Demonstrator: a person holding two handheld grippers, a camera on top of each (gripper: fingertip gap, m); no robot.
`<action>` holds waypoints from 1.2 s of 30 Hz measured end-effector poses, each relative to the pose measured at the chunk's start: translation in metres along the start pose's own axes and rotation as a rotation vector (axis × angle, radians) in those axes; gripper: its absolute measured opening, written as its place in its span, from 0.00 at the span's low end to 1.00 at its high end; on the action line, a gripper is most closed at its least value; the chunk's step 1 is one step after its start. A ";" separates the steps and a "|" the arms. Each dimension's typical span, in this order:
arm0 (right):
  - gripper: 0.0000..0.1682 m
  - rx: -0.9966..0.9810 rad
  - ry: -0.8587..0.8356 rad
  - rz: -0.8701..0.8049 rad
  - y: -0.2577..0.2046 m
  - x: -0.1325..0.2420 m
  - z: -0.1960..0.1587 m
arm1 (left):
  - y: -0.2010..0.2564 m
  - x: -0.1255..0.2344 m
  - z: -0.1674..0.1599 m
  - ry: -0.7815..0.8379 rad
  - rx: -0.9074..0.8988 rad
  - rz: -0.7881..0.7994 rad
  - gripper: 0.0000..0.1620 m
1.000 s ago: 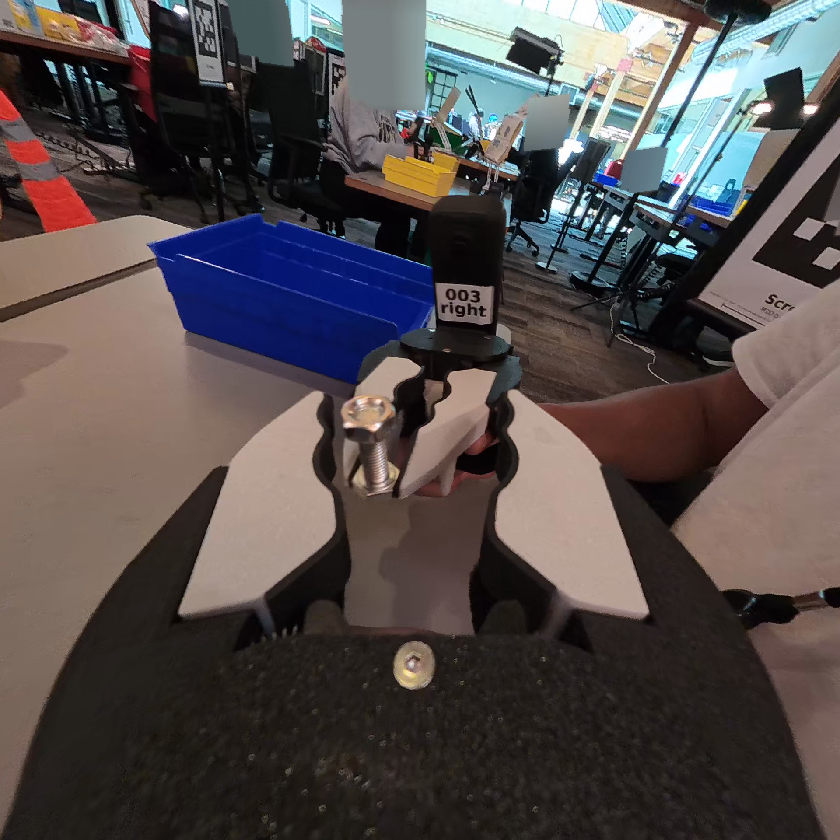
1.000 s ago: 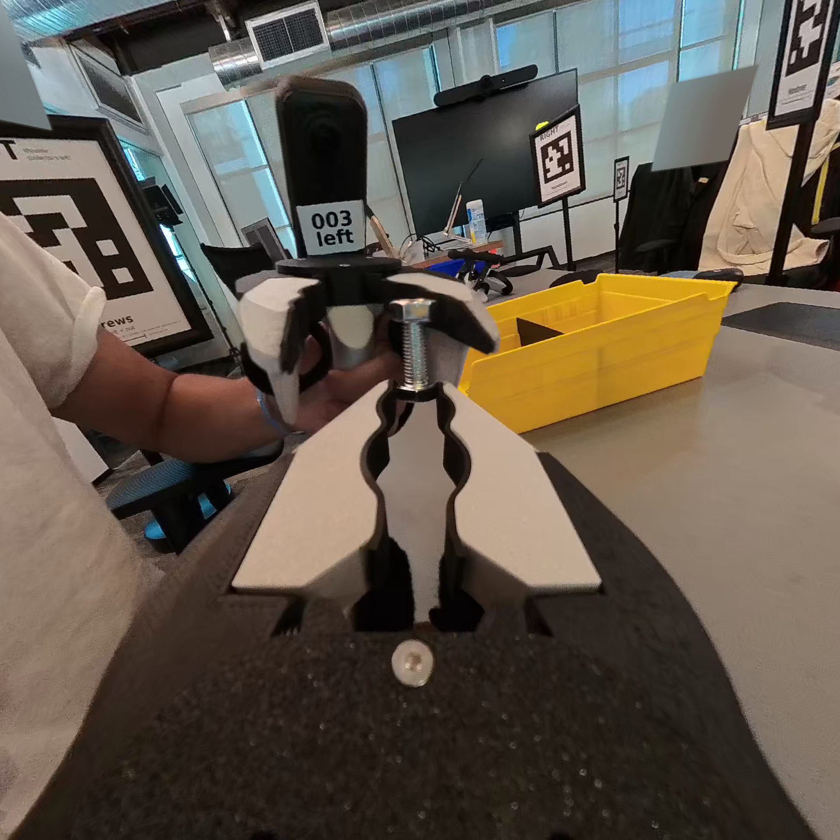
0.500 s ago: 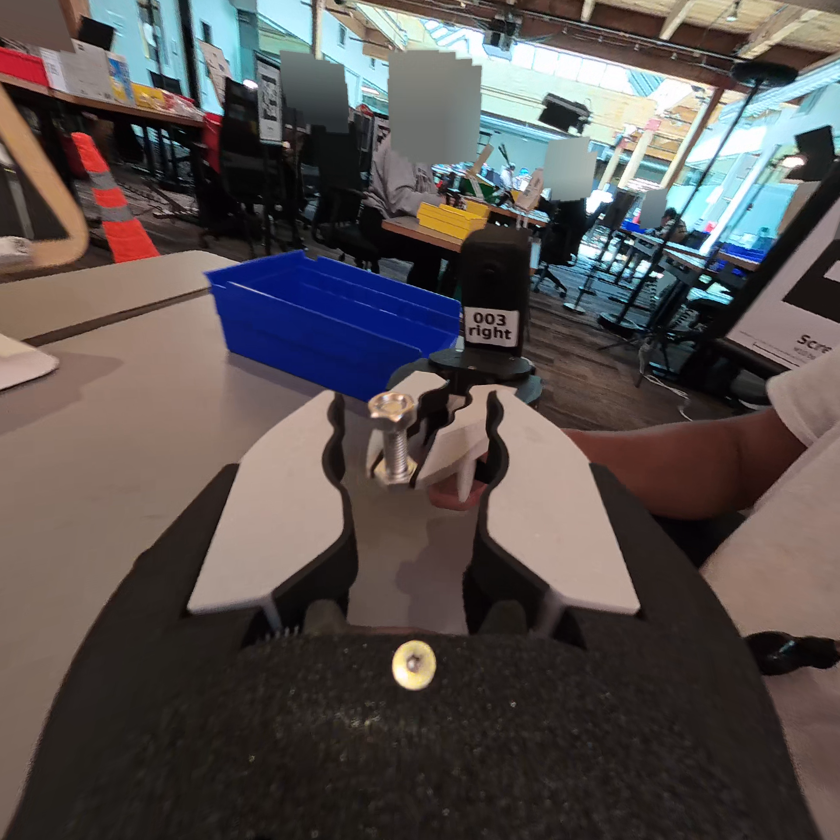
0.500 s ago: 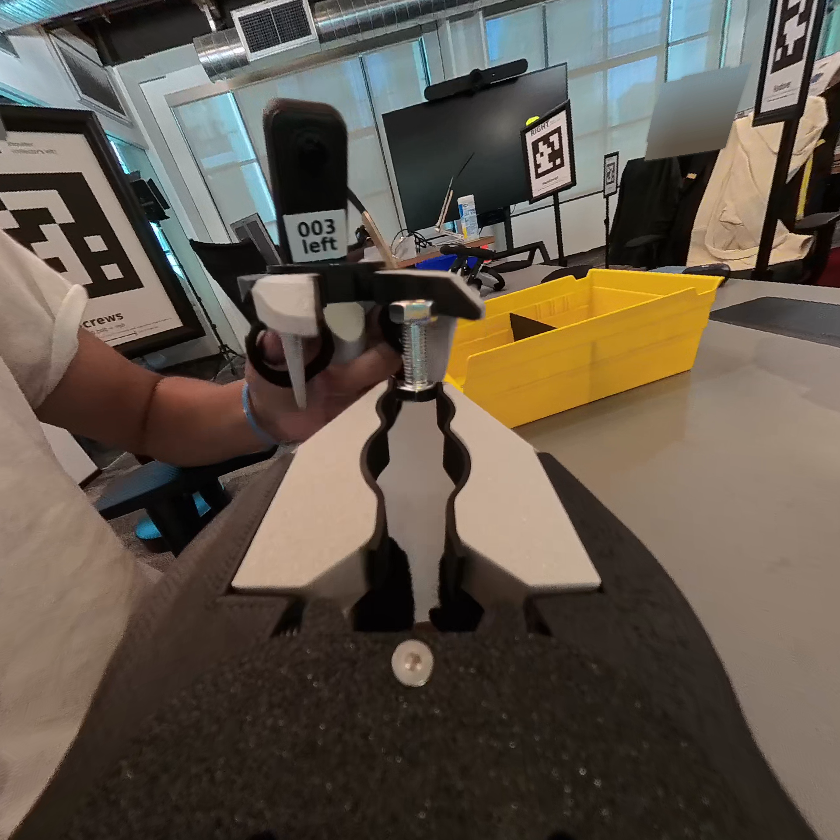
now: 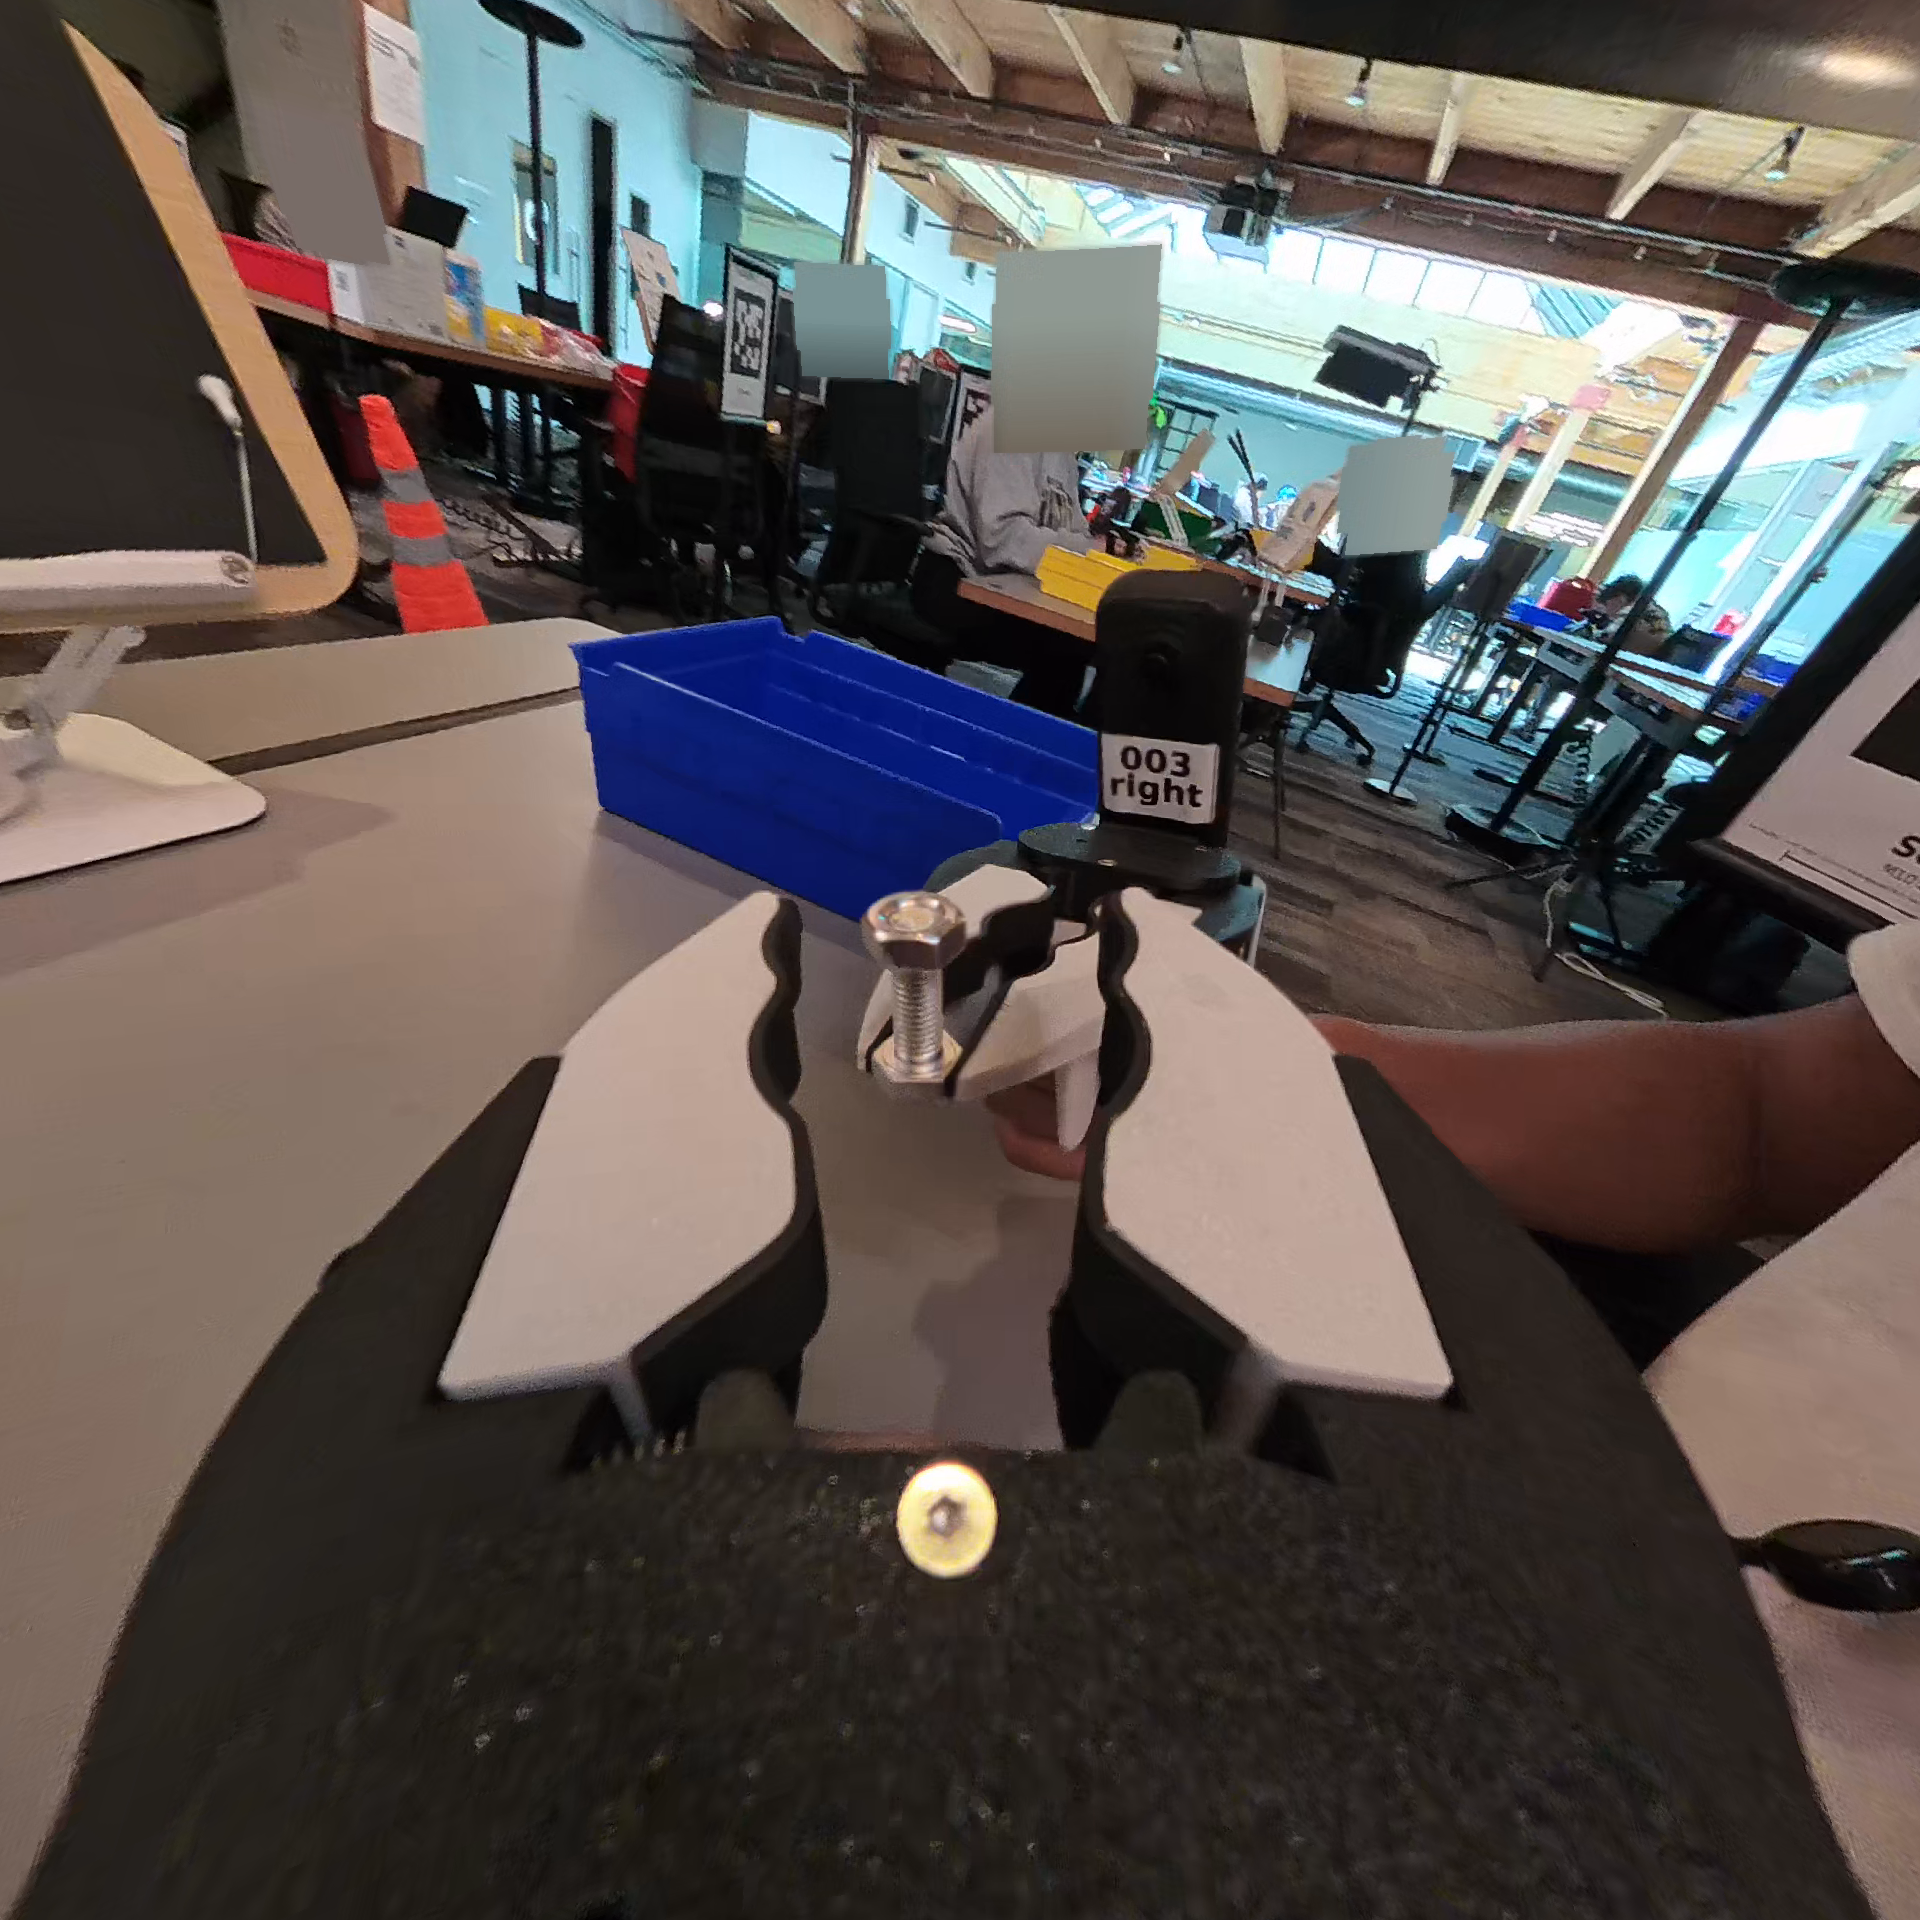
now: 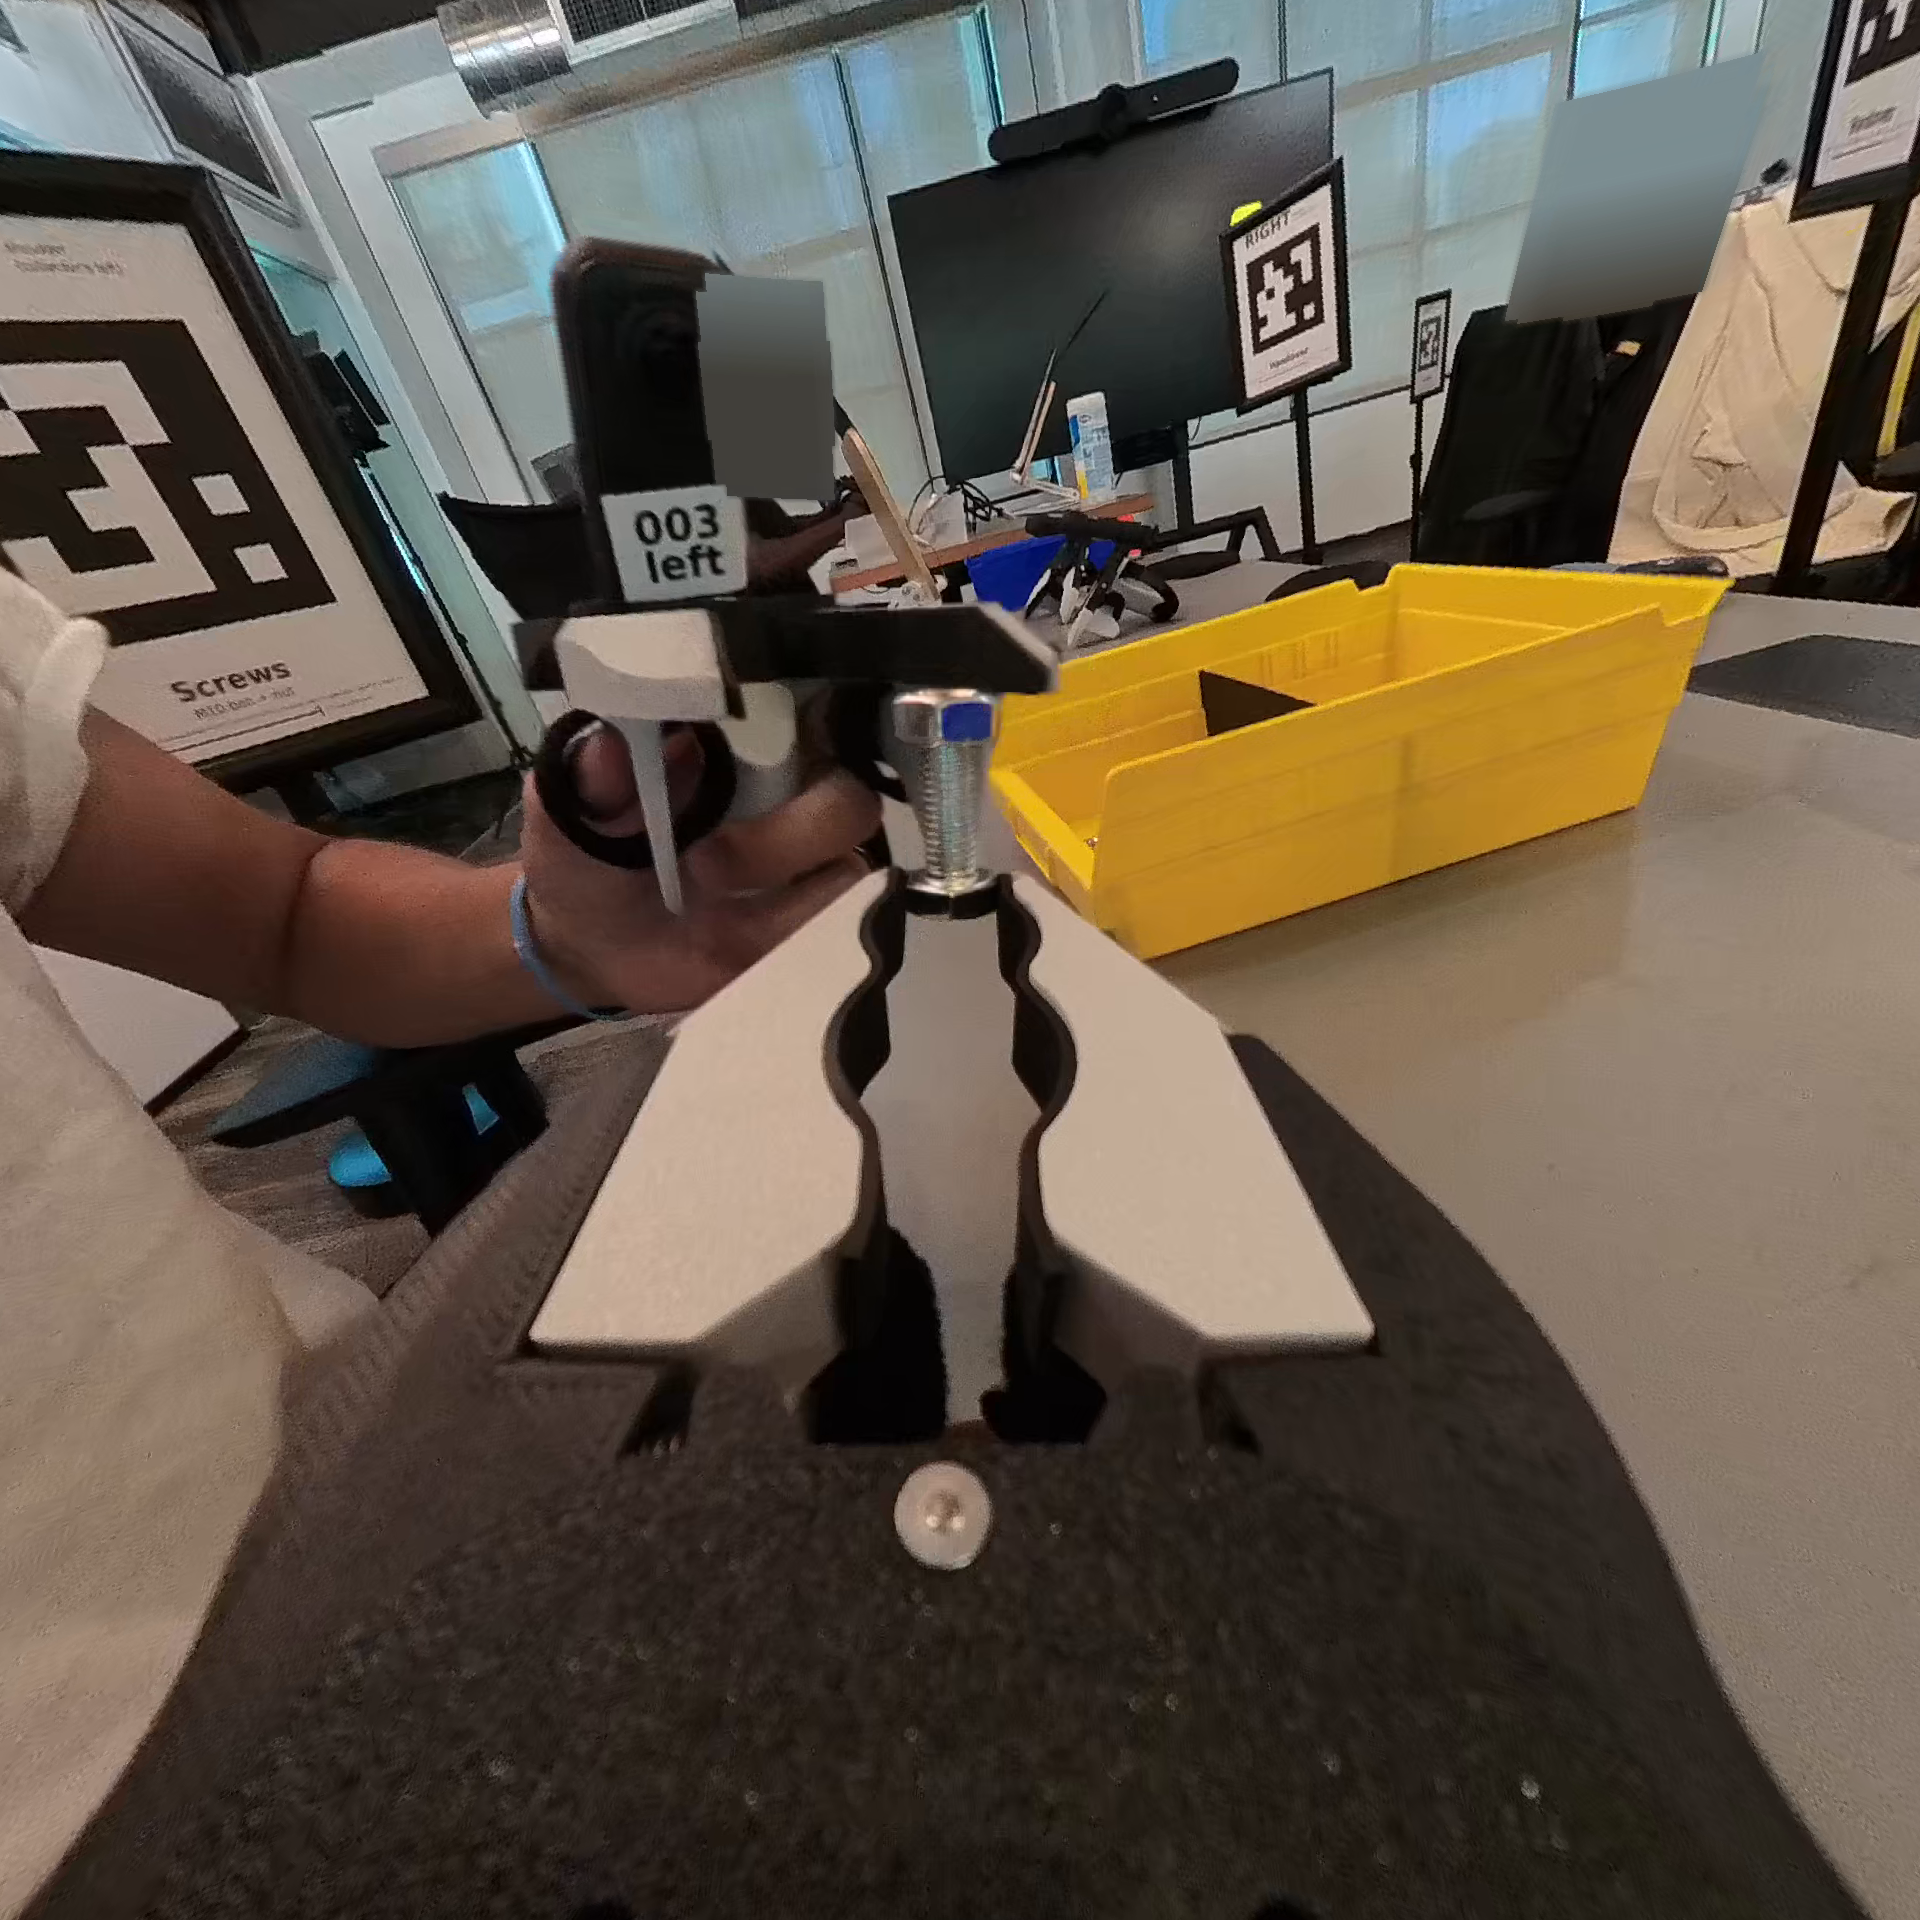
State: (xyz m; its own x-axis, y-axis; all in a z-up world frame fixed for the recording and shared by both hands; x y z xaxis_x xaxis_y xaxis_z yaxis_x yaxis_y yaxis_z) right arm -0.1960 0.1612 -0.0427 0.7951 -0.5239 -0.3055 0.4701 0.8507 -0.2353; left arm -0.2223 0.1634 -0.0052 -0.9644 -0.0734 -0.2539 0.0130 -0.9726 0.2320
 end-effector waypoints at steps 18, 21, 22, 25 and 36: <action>0.10 -0.022 -0.021 0.066 -0.025 -0.011 -0.009 | 0.017 -0.008 -0.020 -0.029 -0.017 -0.040 0.36; 0.10 -0.014 -0.023 0.051 -0.021 -0.009 -0.008 | 0.009 -0.003 -0.018 0.002 -0.012 -0.006 0.36; 0.10 -0.018 -0.024 0.039 -0.016 -0.006 -0.008 | 0.008 -0.001 -0.018 0.008 -0.011 0.000 0.36; 0.10 -0.027 -0.025 0.022 -0.009 -0.004 -0.009 | 0.012 0.001 -0.022 0.005 0.011 -0.014 0.34; 0.10 -0.029 -0.021 0.025 -0.012 -0.005 -0.009 | 0.004 0.004 -0.016 0.021 0.005 0.011 0.33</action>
State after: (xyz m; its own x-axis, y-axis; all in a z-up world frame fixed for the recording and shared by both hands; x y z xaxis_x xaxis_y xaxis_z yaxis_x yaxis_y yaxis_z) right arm -0.2089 0.1537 -0.0462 0.8145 -0.5014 -0.2919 0.4391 0.8616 -0.2548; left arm -0.2219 0.1561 -0.0201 -0.9586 -0.0884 -0.2708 0.0218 -0.9706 0.2395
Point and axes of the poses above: each gripper's, where its closed fingertips meet, x back along the fingers, z out of its top, y = z × x across the jaws, the point moved 2 cm from there along x, back along the fingers, and after that the axes turned 15 degrees about y, right-handed, at the moved point
